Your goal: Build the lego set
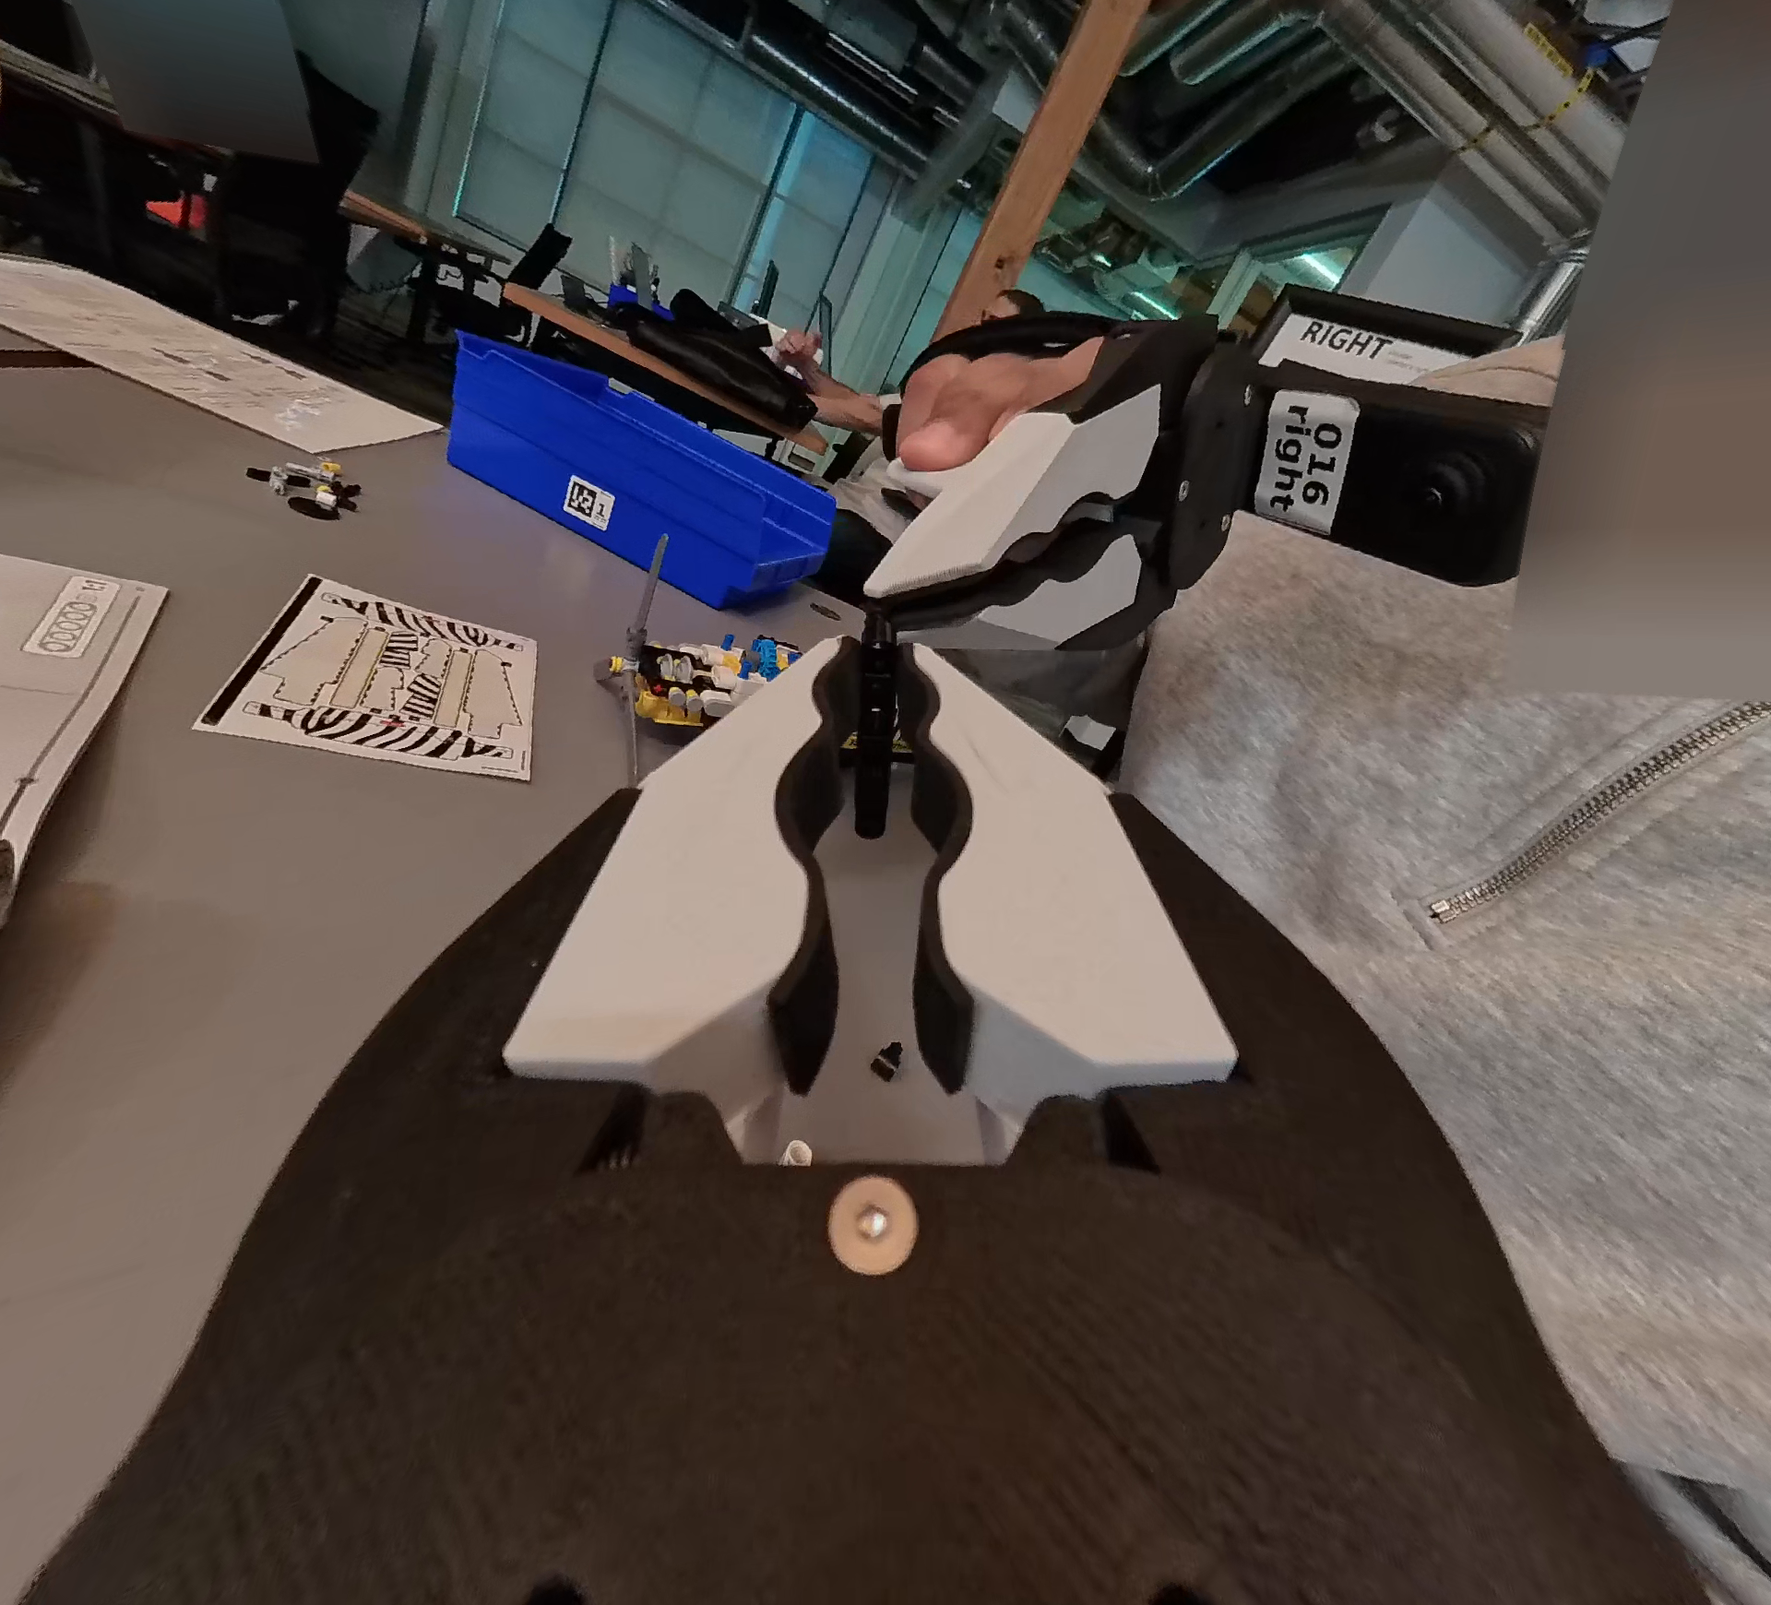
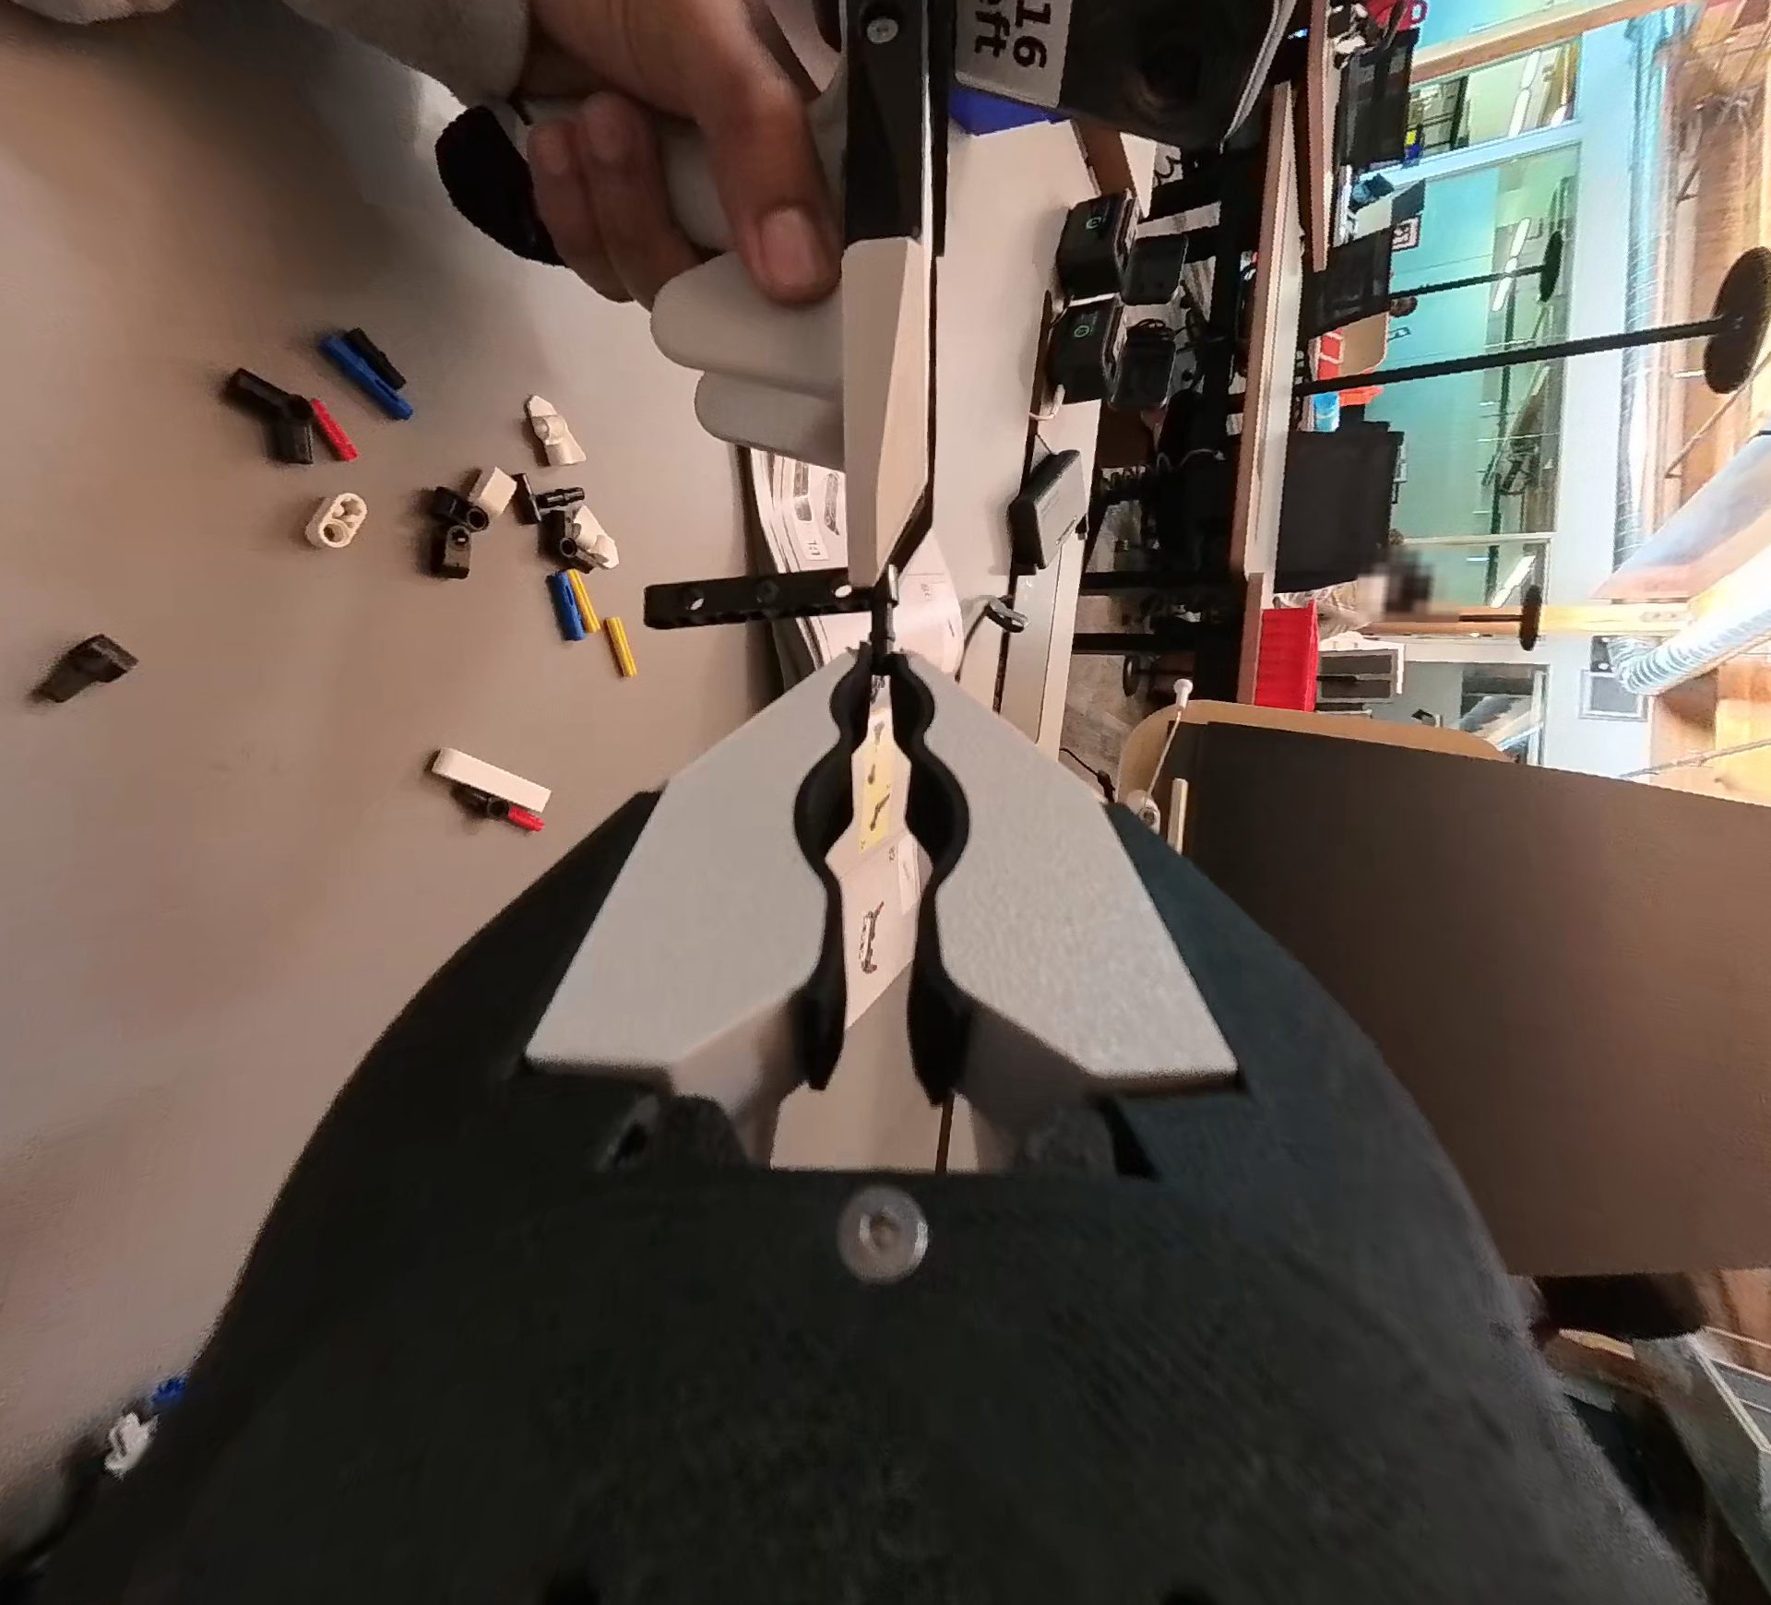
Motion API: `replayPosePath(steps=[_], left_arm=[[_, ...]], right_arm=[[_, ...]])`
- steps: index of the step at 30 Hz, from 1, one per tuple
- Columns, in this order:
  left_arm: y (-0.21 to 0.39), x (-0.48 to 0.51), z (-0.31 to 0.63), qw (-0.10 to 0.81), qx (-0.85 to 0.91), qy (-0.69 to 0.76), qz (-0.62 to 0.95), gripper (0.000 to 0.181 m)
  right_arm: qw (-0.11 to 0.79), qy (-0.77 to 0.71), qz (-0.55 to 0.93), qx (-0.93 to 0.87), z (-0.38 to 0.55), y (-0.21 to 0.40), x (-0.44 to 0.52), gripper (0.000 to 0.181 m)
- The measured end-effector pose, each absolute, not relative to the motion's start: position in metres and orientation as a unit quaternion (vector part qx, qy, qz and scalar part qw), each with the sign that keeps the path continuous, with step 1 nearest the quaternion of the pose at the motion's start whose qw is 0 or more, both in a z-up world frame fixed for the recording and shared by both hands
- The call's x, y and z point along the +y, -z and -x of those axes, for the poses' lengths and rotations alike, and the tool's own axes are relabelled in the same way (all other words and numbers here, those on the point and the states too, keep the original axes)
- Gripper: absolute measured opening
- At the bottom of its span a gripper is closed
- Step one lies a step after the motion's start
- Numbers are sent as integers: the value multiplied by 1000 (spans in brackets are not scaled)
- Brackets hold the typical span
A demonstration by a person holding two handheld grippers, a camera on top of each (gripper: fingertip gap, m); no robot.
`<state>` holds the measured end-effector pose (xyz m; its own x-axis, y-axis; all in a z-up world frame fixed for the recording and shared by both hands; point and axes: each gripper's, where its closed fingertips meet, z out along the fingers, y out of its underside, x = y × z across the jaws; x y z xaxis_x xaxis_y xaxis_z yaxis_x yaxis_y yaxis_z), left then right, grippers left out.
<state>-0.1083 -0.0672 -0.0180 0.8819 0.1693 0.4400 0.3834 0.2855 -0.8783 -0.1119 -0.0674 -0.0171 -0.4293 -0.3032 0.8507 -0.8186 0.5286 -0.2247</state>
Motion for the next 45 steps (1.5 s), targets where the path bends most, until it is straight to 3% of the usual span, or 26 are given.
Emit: replayPosePath(steps=[17,29,45], left_arm=[[34,-62,118,731,-259,38,631,5],[40,-61,122,717,-267,23,643,5],[35,-48,108,726,-223,51,648,5]], right_arm=[[356,-264,-359,-822,123,36,-62,1],[185,-309,-218,-907,125,43,-59,1],[-22,-389,-135,-911,110,37,-46,1]])
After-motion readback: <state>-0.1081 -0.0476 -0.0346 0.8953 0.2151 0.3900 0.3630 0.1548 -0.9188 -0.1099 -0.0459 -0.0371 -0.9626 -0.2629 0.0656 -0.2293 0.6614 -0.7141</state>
